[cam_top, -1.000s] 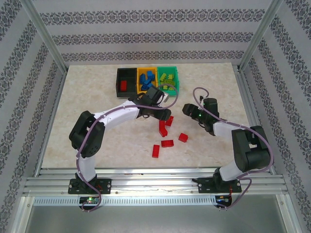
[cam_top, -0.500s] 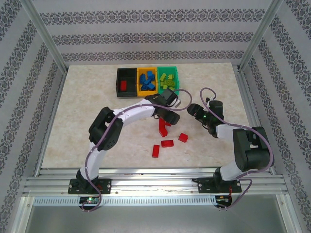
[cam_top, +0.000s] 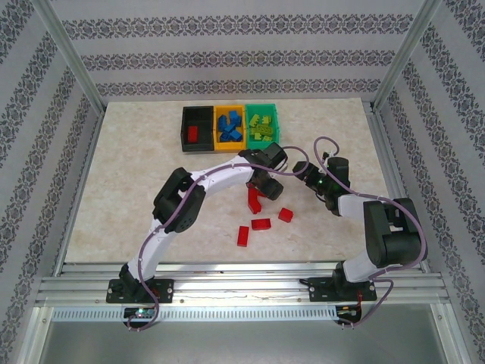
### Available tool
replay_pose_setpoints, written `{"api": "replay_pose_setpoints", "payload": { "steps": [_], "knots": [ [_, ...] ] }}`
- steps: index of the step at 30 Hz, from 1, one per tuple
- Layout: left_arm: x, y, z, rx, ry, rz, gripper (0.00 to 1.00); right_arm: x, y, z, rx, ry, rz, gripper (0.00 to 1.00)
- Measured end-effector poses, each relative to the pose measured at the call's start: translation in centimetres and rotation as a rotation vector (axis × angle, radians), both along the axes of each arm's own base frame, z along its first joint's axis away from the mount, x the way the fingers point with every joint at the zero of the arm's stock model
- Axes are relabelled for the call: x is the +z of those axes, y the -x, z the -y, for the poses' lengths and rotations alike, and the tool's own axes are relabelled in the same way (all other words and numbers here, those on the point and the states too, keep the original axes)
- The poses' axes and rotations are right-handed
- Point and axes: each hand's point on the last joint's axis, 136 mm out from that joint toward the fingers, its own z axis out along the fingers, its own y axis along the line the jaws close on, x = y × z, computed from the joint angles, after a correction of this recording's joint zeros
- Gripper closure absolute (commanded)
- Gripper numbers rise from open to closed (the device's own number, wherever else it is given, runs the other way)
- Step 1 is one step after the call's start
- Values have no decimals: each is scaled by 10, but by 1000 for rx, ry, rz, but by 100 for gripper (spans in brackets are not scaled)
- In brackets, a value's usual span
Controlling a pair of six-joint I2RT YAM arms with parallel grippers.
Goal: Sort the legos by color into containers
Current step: Pick up the lego from the center of the table, then place the lego in the container.
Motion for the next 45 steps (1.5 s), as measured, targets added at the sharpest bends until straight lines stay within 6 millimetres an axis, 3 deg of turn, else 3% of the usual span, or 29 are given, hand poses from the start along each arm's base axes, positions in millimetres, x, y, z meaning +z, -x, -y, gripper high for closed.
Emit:
{"api": "replay_pose_setpoints", "payload": {
  "steps": [5,8,11,20,24,27,30,33,41,45],
  "knots": [
    [-2,-1,-5,5,-29,4,38,1,0,-1,4,-3,4,34],
    [-3,-2,-8,9,-45,8,54,1,0,-1,4,-6,3,34],
    [-4,-3,-10,12,-56,16,60,1,0,-1,4,-7,3,34],
    [-2,2,-24,38,-76,51,69,0,0,-2,10,-11,0,34],
    [12,3,-35,68,-59,81,70,0,0,-3,15,-15,-1,34],
    [37,-2,-45,105,-10,119,71,1,0,-3,15,-17,2,34],
    [67,-21,-66,167,47,168,71,1,0,-3,15,-18,3,34],
    [89,-45,-100,250,79,218,71,0,0,-3,14,-18,2,34],
    [96,-92,-193,446,37,242,71,-2,0,-2,10,-30,-9,34],
    [108,-119,-214,505,39,268,71,-3,-1,0,2,-37,-13,34]
  ]
}}
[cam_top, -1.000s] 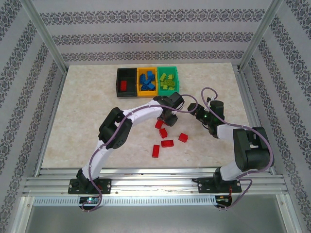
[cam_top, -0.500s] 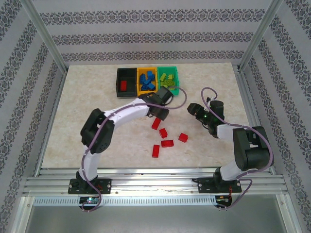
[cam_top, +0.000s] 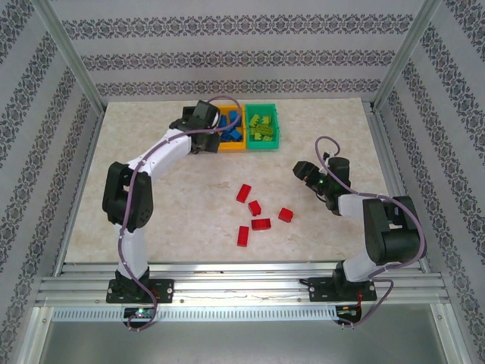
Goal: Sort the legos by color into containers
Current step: Place the lego in the container.
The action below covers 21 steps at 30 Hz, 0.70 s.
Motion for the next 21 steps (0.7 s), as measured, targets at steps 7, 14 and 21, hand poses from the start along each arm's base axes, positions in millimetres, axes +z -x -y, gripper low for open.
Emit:
{"api": "replay_pose_setpoints", "payload": {
  "steps": [7,14,21],
  "knots": [
    [24,-55,-20,78,-4,75,64,-2,1,-2,8,-5,-6,34],
    [13,-82,-46,151,19,73,37,-2,1,-2,12,-8,-7,34],
    [-15,-54,-31,107,106,1,34,-8,2,-3,16,-15,-25,34]
  ]
}}
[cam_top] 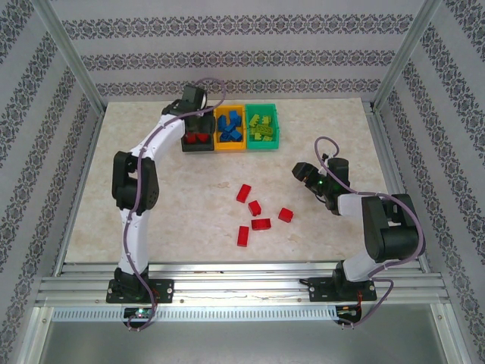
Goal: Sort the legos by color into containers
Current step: Place the lego in the container, then pick up the lego from the center of the table.
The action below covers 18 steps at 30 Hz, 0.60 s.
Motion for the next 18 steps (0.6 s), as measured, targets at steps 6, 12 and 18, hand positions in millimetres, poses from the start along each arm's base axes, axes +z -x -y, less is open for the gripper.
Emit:
{"api": "replay_pose_setpoints", "payload": {
  "steps": [6,12,18],
  "knots": [
    [-26,65,23,-72,91,-62,34,-3,1,-2,7,-17,-12,34],
    [-27,106,80,-217,195,-43,34,-1,1,-3,10,-18,-7,33],
    [-49,153,135,-366,237,-102,34,-1,0,-3,10,-18,-6,32]
  ]
}}
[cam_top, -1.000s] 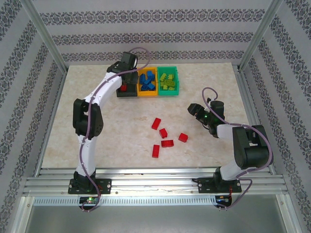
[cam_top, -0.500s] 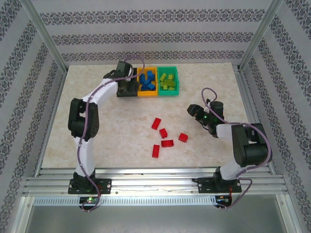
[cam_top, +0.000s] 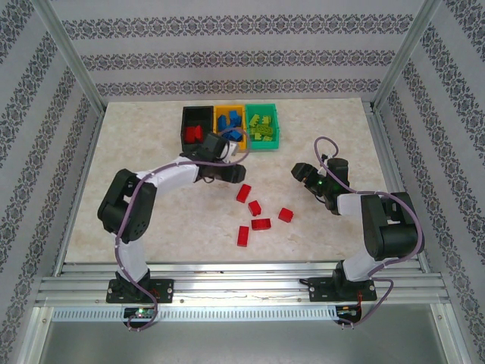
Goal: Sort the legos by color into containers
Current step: Pick up the lego from the center of the table.
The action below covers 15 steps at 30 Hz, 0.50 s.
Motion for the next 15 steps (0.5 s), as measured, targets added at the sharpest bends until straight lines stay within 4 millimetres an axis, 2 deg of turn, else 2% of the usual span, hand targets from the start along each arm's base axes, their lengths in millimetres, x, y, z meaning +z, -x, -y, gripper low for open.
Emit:
{"api": "replay_pose_setpoints", "payload": {
  "steps": [4,11,15],
  "knots": [
    [-3,13,20,-56,22,-13,34,-1,0,0,1,-1,-2,32],
    [-19,16,21,-50,-4,-39,34,-6,1,-1,2,-1,-16,31],
    [-35,26,25,-67,-65,-72,35,-6,1,-1,6,-4,-17,31]
  ]
}}
